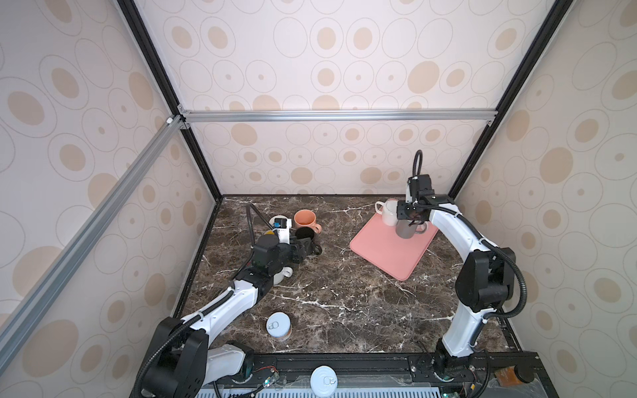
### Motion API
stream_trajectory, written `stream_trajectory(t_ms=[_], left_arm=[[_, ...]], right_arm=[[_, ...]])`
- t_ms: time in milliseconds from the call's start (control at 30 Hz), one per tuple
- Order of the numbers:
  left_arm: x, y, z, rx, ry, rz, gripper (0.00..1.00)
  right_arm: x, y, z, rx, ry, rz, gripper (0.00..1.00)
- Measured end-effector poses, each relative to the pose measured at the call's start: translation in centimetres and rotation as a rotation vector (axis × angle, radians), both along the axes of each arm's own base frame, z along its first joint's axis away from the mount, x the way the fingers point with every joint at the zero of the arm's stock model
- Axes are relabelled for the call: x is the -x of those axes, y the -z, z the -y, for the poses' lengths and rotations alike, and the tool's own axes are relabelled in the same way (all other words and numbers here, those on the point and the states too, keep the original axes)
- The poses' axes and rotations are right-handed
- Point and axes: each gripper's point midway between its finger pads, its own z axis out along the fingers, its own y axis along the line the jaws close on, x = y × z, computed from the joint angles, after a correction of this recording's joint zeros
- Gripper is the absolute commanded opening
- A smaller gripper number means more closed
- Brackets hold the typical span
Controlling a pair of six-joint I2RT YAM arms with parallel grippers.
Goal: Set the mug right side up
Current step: 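Move the right gripper over the grey mug on the tray while the left gripper approaches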
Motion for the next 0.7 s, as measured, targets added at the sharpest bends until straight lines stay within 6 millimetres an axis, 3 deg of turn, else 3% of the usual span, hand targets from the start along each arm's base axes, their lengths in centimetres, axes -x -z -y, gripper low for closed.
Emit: stream_trajectory(t_ms=[167, 333, 533, 700], left_arm=[[-0.7, -1.7, 5.3, 0.021, 0.115, 0.027, 0.57], [-0.7, -2.1, 9.8, 0.033, 0.205, 0.038, 0.56], [-0.3, -0.1, 16.2, 0.055, 0.333, -0.009, 0.56], [-0.2, 2.3, 19.5, 0.075, 0.407, -0.076, 0.56]], right_arm=[[-2.7, -0.9, 1.6, 0.022, 0.055, 0.055, 0.51], [-4.9, 0.4, 2.2, 0.053, 0.075, 0.068, 0.53], [-5.5, 2.9, 3.5, 0.091, 0.111, 0.031, 0.54], [-6.5, 3.3, 4.4, 0.105, 0.108, 0.033, 0.54]])
